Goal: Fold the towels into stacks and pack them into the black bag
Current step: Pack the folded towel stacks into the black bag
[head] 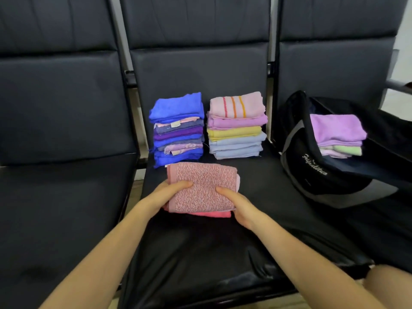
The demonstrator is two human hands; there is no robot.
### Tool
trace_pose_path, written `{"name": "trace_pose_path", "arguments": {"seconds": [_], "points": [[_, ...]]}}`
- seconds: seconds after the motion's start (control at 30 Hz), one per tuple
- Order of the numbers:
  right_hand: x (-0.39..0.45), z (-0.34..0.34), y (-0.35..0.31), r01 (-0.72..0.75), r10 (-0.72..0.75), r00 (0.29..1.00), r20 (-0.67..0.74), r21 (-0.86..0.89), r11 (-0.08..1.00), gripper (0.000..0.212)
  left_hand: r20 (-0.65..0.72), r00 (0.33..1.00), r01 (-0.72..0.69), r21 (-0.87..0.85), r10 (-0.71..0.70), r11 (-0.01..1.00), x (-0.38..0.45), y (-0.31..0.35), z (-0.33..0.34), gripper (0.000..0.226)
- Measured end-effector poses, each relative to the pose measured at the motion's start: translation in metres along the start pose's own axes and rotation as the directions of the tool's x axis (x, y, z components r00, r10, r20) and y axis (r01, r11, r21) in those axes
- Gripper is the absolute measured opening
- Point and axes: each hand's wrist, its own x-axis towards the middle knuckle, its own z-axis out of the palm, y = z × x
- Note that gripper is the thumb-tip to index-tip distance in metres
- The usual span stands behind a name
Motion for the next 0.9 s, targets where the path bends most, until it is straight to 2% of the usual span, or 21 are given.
{"name": "trace_pose_path", "arguments": {"seconds": [0.1,0.17,0.23,0.3,0.4,0.47,0.53,0.63,0.73,0.83,0.9], "points": [[-0.011,-0.004,0.006,0.065,-0.065,0.998,-0.001,0.014,0.998,0.058,-0.029,0.999,-0.033,-0.007,0.032,0.999,-0.009,-0.007,0.011,0.077],[-0.019,-0.007,0.002,0.062,-0.061,0.998,-0.023,0.044,0.997,0.061,-0.037,0.999,-0.035,-0.032,0.034,0.999,-0.013,-0.006,0.022,0.066],[-0.029,-0.009,-0.007,0.068,-0.063,0.996,-0.064,0.082,0.994,0.058,-0.021,1.000,-0.019,-0.062,0.018,0.998,-0.015,0.003,0.035,0.049],[-0.040,-0.016,-0.016,0.077,-0.064,0.992,-0.110,0.117,0.990,0.051,0.000,1.000,-0.029,-0.084,0.029,0.996,-0.016,0.015,0.050,0.047],[-0.062,-0.034,-0.043,0.106,-0.094,0.986,-0.138,0.083,0.991,0.044,0.029,0.996,-0.086,-0.116,0.090,0.990,-0.013,0.034,0.078,0.036],[-0.078,-0.051,-0.067,0.142,-0.133,0.977,-0.167,0.047,0.989,0.050,0.049,0.990,-0.123,-0.146,0.131,0.982,-0.014,0.047,0.105,0.032],[-0.095,-0.067,-0.094,0.170,-0.161,0.964,-0.213,0.022,0.985,0.054,0.064,0.981,-0.167,-0.185,0.181,0.969,-0.013,0.061,0.133,0.033],[-0.122,-0.096,-0.137,0.235,-0.235,0.942,-0.238,-0.031,0.972,0.049,0.091,0.963,-0.226,-0.236,0.253,0.945,-0.008,0.090,0.178,0.035],[-0.151,-0.127,-0.183,0.289,-0.306,0.915,-0.263,-0.101,0.952,0.055,0.130,0.941,-0.272,-0.263,0.313,0.926,0.002,0.128,0.222,0.048],[-0.175,-0.157,-0.227,0.312,-0.333,0.904,-0.270,-0.116,0.943,0.054,0.167,0.919,-0.297,-0.307,0.358,0.904,0.016,0.162,0.266,0.049],[-0.187,-0.179,-0.250,0.310,-0.339,0.889,-0.308,-0.139,0.941,0.048,0.200,0.914,-0.283,-0.311,0.354,0.907,0.028,0.179,0.297,0.059]]}}
